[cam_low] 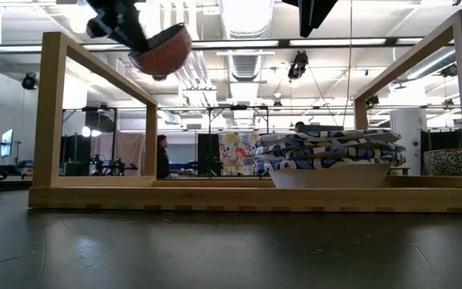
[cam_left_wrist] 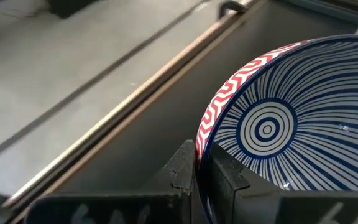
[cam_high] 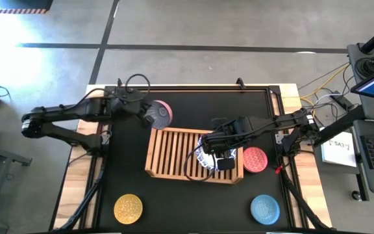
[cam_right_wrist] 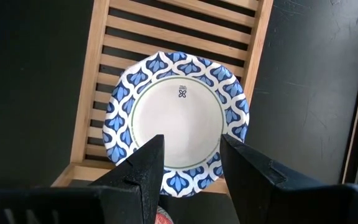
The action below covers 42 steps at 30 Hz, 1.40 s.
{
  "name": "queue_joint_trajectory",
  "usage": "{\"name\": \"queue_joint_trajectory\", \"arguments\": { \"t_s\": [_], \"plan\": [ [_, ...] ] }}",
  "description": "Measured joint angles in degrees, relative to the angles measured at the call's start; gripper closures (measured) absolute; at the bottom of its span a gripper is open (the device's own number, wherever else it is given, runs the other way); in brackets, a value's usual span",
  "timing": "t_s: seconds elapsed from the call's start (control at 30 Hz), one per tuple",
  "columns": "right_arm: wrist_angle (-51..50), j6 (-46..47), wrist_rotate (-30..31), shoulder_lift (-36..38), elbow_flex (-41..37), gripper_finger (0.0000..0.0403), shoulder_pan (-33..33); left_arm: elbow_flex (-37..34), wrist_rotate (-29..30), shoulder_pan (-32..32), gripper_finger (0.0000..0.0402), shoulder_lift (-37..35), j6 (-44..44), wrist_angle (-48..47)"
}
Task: Place and stack bowls onto a shelf
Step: Put the dark blue patterned bowl on the shelf
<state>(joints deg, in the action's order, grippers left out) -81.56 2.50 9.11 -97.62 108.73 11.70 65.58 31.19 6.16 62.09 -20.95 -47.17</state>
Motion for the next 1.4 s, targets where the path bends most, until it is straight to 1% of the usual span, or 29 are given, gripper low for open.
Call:
{"name": "queue_joint_trajectory", "arguments": {
  "t_s": [0.13,0.4,0.47,0.6,0.73,0.83,1.07,1.1,1.3,1.4],
  "plan": [
    [0.0,0.0,0.0,0.0,0.0,0.0257,0.0,0.0,-3.9,-0.1,0.0399,3.8,0.2,1.2],
    [0.0,-0.1,0.0,0.0,0.0,0.0257,0.0,-0.1,-13.5,-0.9,0.0399,13.2,-0.4,3.6],
    [0.0,-0.1,0.0,0.0,0.0,0.0257,0.0,-0.1,-15.9,-1.0,0.0398,14.8,-0.1,4.0],
    [0.0,-0.3,0.0,0.0,0.0,0.0257,0.0,-0.1,-18.7,-1.4,0.0396,17.5,-0.2,4.1],
    [0.0,-1.1,0.0,0.0,0.0,0.0257,0.0,-0.1,-22.2,-2.7,0.0395,20.0,0.0,6.1],
    [0.1,-1.4,0.0,0.0,0.0,0.0257,0.0,-0.1,-23.5,-3.4,0.0394,21.9,0.6,6.8],
    [0.2,-1.0,0.0,0.0,0.0,0.0257,0.0,-0.1,-24.3,-4.0,0.0394,26.9,1.5,6.9],
    [0.3,-1.0,0.0,0.0,0.0,0.0257,0.0,-0.1,-23.7,-4.2,0.0394,27.5,1.8,6.9],
    [0.5,-1.0,0.0,0.0,0.0,0.0257,0.0,0.1,-22.8,-4.4,0.0393,28.7,4.0,7.1],
    [0.5,-1.0,0.0,0.0,0.0,0.0257,0.0,0.1,-22.9,-4.6,0.0393,28.8,3.7,7.3]
  ]
}}
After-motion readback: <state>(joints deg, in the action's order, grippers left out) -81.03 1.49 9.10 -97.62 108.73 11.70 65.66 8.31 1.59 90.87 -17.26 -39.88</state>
